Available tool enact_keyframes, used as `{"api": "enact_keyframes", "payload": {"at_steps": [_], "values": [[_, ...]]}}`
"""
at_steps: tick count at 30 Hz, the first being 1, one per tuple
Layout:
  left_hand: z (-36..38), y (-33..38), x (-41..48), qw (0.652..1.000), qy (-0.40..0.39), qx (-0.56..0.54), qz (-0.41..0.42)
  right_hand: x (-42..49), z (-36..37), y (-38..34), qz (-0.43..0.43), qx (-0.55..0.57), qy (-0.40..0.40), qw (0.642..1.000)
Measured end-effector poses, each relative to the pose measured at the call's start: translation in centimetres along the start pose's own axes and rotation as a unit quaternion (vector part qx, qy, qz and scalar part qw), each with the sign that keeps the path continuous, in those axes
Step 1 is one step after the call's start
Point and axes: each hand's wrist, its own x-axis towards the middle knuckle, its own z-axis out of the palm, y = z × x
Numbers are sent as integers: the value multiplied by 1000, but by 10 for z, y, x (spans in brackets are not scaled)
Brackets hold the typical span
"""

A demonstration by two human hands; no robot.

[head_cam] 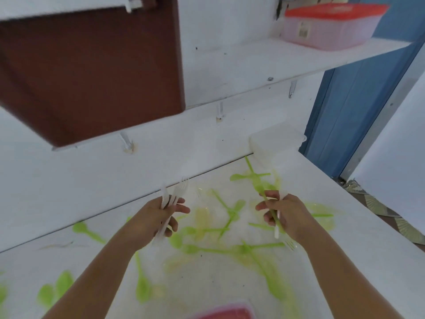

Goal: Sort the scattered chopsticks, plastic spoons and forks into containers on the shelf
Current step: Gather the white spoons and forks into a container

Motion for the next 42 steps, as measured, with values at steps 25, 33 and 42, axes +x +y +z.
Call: {"api": "enact_keyframes", "payload": {"at_steps": [25,33,42], "values": [[82,-53,38,991,9,108,-77,-16,-32,37,-50,-662,166,729],[79,-52,37,992,26,72,-98,-42,-25,58,12,-682,146,717],[65,-50,13,932,101,348,2,-59,-32,4,23,-367,34,929]]}}
